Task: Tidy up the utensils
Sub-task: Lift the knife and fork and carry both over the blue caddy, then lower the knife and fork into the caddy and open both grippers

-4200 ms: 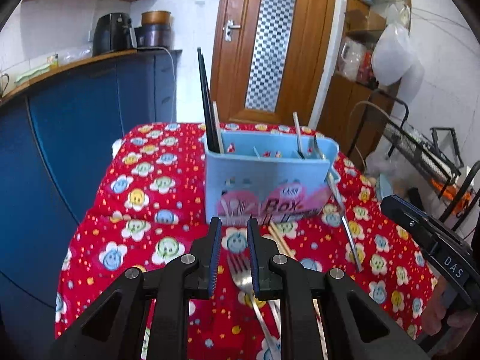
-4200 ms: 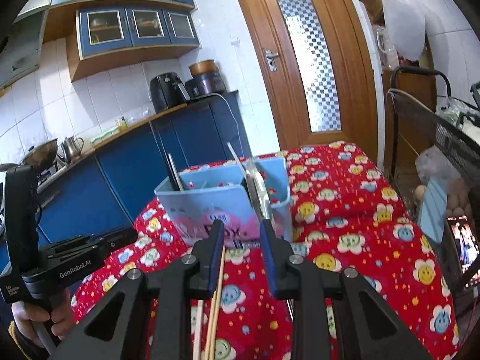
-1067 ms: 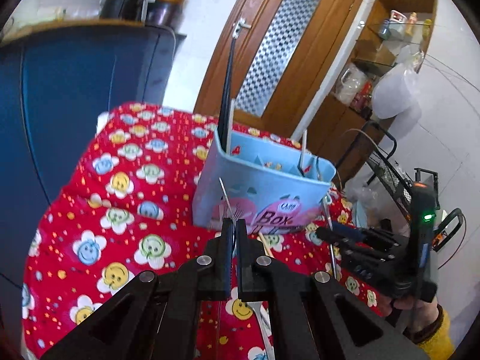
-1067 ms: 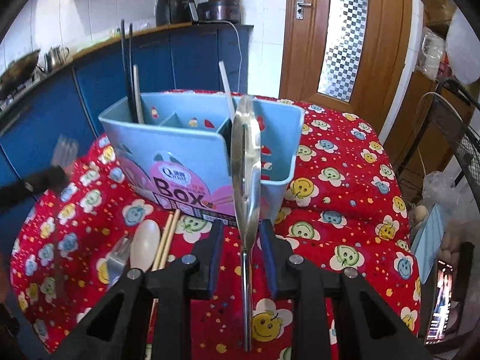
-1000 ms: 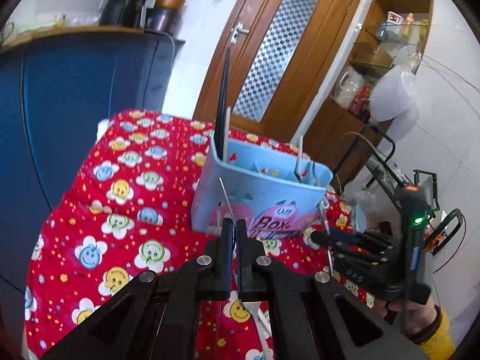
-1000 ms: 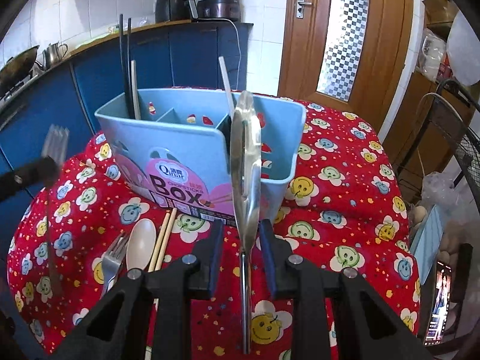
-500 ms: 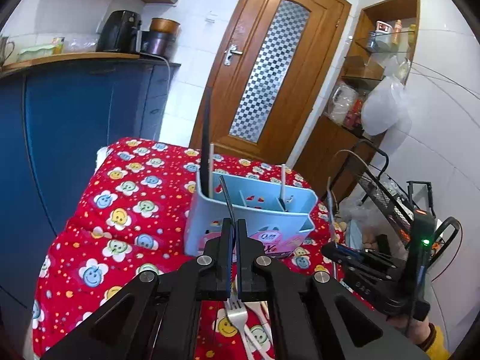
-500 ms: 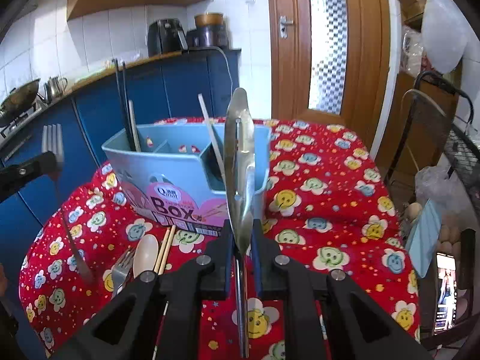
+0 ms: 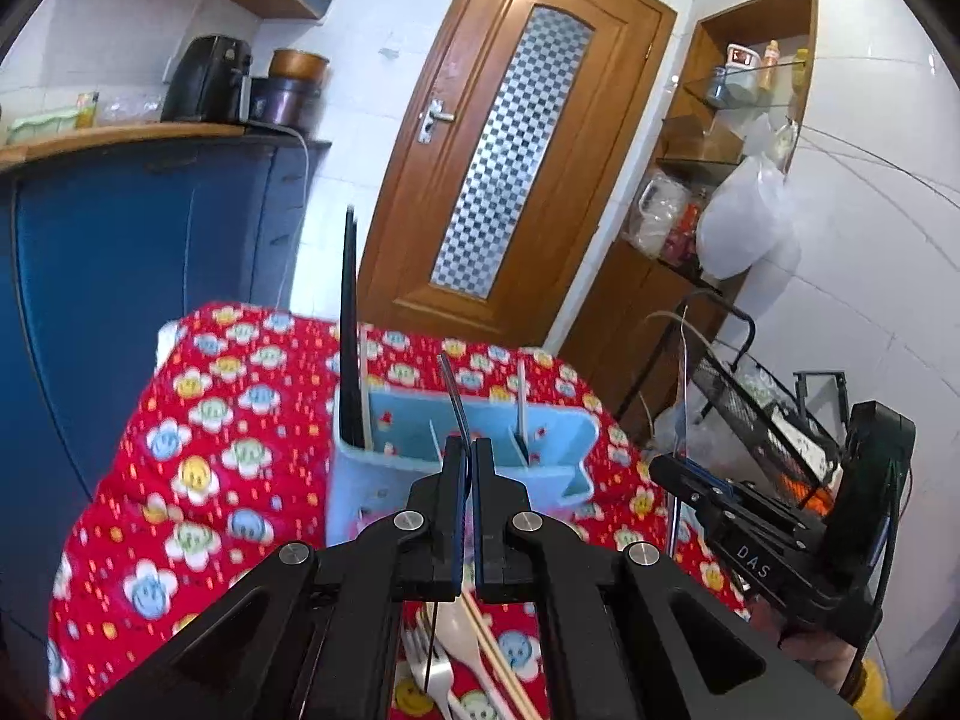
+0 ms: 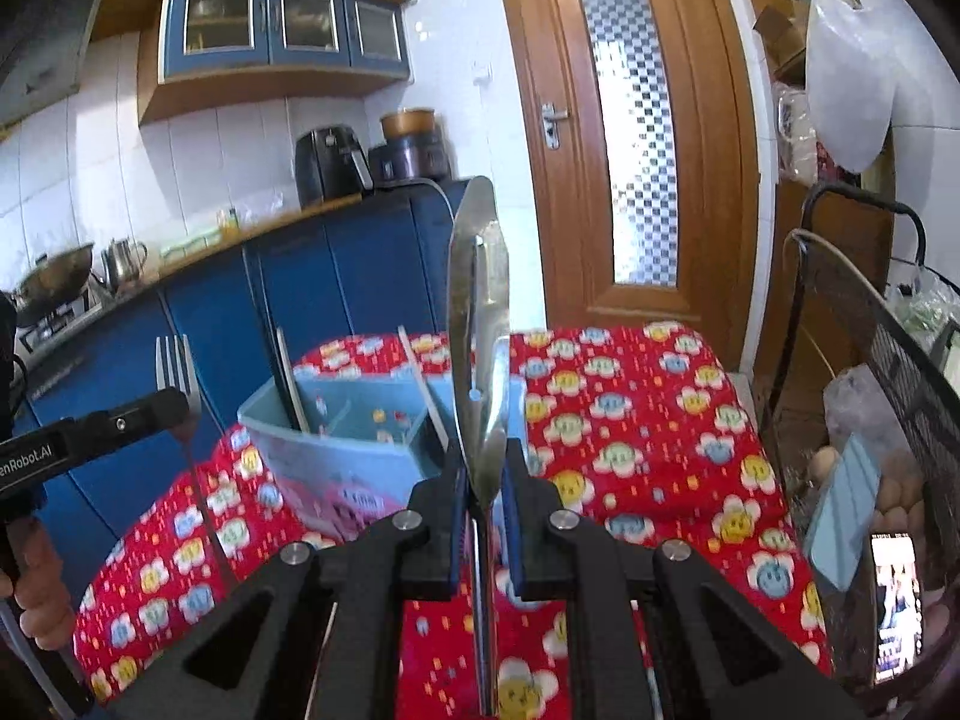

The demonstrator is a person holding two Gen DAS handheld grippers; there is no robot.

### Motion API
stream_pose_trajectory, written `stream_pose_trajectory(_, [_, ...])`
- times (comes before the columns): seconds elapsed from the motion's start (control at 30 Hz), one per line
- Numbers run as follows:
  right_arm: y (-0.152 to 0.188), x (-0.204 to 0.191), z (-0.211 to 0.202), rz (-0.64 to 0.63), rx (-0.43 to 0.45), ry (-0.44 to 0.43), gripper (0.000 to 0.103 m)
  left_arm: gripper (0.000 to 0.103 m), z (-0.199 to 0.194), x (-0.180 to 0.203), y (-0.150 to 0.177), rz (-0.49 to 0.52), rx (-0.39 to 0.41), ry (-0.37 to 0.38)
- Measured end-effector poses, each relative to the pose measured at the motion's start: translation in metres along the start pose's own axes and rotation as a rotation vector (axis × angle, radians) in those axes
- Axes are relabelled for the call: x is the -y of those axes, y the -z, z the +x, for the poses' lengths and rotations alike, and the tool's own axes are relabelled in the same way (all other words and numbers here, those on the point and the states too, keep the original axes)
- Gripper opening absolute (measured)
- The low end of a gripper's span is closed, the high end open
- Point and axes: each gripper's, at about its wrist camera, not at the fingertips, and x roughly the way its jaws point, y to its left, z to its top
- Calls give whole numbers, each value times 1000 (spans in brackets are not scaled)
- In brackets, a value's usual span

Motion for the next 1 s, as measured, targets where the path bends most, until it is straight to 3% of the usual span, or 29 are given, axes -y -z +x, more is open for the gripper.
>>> stream_pose_trajectory(0.3, [-36,-3,19,-9,113,-2,12,1,0,14,-63,39,135,-11])
stream_pose_trajectory(0.53, [-46,4,39,13,204,4,13,1,15,20,-98,67,249,-44])
stream_pose_trajectory(0.7, [-45,14,59,37,240,5,13,1,32,21,-92,105,291,-90])
stream_pose_trajectory(1.0, [-29,18,79,45,230,0,13,1,69,0,-57,107,224,-91])
